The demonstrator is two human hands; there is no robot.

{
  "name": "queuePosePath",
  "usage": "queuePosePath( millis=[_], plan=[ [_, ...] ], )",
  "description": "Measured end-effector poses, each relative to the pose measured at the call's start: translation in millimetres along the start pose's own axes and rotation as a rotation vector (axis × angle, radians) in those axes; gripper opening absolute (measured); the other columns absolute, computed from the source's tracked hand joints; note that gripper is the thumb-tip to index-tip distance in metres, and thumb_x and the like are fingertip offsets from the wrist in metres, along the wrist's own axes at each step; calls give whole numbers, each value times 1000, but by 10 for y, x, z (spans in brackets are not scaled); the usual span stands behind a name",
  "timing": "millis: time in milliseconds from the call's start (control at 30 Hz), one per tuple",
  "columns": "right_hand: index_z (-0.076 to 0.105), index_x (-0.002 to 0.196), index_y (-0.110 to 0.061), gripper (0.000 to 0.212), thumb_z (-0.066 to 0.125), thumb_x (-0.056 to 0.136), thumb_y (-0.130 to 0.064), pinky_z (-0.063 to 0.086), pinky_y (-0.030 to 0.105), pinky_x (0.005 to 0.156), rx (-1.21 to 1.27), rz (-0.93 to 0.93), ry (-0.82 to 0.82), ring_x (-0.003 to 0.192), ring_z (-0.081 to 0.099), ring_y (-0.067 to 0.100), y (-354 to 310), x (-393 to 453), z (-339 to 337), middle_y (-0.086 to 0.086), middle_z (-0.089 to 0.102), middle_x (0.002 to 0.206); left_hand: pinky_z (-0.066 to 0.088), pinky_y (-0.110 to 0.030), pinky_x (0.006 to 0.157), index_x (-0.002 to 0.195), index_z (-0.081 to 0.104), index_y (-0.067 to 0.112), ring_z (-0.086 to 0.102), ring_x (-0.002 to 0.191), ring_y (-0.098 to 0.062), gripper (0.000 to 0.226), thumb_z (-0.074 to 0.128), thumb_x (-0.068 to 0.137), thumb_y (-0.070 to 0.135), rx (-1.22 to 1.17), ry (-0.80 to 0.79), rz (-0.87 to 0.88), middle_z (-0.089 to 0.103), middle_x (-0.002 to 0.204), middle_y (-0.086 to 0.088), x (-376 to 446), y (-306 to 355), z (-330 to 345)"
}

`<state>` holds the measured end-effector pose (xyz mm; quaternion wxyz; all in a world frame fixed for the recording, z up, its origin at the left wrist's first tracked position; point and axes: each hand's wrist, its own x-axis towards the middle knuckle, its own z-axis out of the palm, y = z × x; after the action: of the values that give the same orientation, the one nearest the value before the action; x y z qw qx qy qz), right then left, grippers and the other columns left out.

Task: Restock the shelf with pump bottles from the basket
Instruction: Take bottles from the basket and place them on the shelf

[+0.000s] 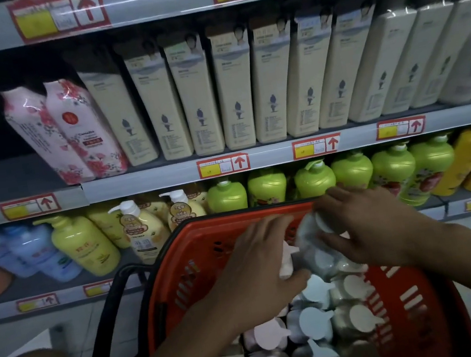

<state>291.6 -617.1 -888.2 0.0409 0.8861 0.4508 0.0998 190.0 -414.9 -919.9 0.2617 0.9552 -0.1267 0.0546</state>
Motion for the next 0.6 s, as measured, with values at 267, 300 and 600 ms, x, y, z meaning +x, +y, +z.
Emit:
queuePosePath(
  millis=[267,300,600],
  plan=[
    [52,107,-15,44,58,83,-51,50,36,54,120,380,295,57,63,35,-244,295,-613,5,64,62,31,-10,107,153,2,44,25,139,13,107,79,78,44,-498,94,-147,24,156,27,173,262,337],
    [48,110,-16,46,59,82,-50,50,38,56,139,424,304,59,61,35,-272,316,-658,4,60,59,33,-9,106,152,2,47,27,139,13,110,81,76,42,-540,129,-171,25,155,28,173,293,400],
    [59,105,-32,41,46,90,-69,52,40,60,922,529,452,60,63,16,-346,380,-963,4,67,64,60,-33,81,121,46,32,68,103,-11,80,85,56,4,-982,284,-427,69,114,5,284,226,-88]
  ],
)
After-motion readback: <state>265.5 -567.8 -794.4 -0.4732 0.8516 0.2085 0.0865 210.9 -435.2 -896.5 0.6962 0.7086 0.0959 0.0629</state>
